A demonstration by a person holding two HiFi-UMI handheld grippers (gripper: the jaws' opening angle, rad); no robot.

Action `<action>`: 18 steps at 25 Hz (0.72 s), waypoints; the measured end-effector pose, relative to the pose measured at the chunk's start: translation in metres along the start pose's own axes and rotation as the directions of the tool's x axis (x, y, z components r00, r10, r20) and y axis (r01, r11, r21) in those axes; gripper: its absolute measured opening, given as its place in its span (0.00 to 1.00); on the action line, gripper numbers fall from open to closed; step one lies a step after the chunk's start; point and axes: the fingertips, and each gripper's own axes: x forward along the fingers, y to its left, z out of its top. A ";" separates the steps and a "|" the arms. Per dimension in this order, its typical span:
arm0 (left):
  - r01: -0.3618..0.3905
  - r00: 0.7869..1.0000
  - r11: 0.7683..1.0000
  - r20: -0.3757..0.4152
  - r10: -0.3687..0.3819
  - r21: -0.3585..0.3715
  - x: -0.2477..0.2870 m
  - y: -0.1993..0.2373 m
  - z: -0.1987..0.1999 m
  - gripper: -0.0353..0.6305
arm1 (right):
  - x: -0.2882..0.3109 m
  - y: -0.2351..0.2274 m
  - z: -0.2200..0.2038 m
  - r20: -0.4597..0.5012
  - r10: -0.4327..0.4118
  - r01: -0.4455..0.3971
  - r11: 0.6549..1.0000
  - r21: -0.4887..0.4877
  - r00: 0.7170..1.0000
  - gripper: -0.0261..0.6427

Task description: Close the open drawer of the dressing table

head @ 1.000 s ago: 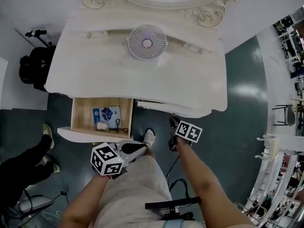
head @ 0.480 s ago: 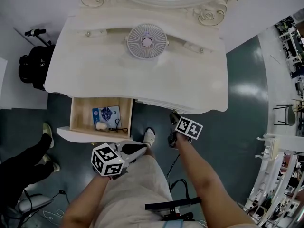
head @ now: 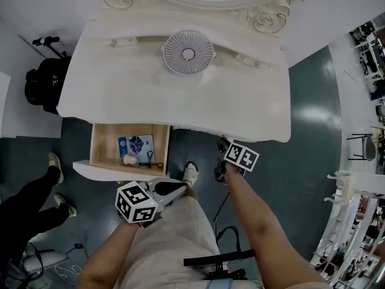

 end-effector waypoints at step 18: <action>-0.005 1.000 1.000 0.004 0.005 -0.001 -0.004 0.000 0.003 0.06 | 0.001 0.001 0.003 -0.022 -0.024 0.024 1.000 -0.012 0.999 0.22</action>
